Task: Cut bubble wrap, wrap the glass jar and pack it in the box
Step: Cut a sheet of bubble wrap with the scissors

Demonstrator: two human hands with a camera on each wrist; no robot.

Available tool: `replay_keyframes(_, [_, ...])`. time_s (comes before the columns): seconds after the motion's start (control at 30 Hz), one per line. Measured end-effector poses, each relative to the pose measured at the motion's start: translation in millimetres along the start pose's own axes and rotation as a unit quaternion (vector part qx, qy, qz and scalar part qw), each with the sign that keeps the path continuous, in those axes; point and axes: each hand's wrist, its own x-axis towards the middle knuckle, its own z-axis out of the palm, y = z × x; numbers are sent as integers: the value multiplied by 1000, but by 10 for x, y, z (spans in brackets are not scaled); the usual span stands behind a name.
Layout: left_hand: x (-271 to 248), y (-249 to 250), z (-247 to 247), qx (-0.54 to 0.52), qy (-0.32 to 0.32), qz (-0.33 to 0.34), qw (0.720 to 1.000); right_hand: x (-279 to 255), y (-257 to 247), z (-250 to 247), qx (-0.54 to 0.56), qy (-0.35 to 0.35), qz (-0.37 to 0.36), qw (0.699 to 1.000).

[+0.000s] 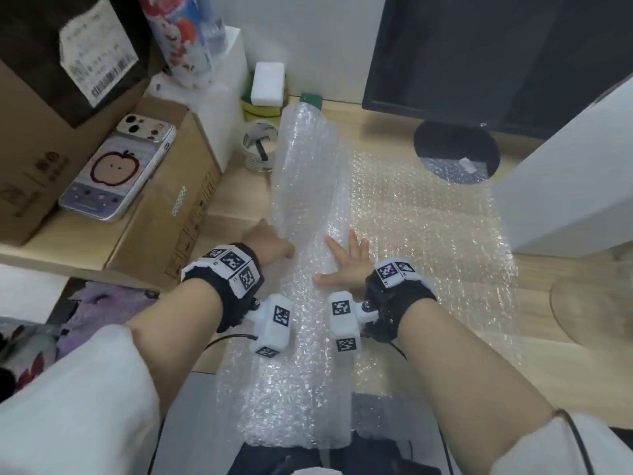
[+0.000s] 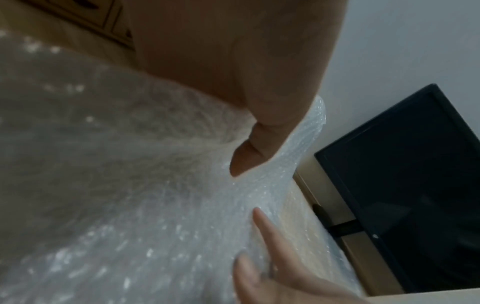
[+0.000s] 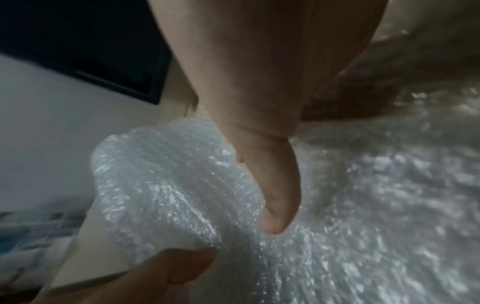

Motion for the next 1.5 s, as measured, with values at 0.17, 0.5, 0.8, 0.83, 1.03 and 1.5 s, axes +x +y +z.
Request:
replay_keyframes(0.17, [33, -25, 124, 103, -10, -20, 994, -41, 75, 136, -39, 36, -4, 999])
replay_keyframes(0.5, [119, -181, -62, 150, -15, -51, 987, -113, 94, 176, -97, 59, 41, 993])
replay_keyframes(0.8, [92, -331, -58, -38, 149, -33, 988, -170, 114, 138, -63, 67, 27, 995])
replay_keyframes(0.83, [102, -364, -66, -8, 166, -14, 986, -173, 117, 129, -64, 66, 26, 995])
replay_keyframes(1.03, [62, -433, -38, -21, 231, 9, 973, -110, 188, 126, -66, 68, 13, 995])
replay_keyframes(1.5, [27, -341, -71, 2, 170, -26, 985, -82, 174, 157, -75, 78, 20, 994])
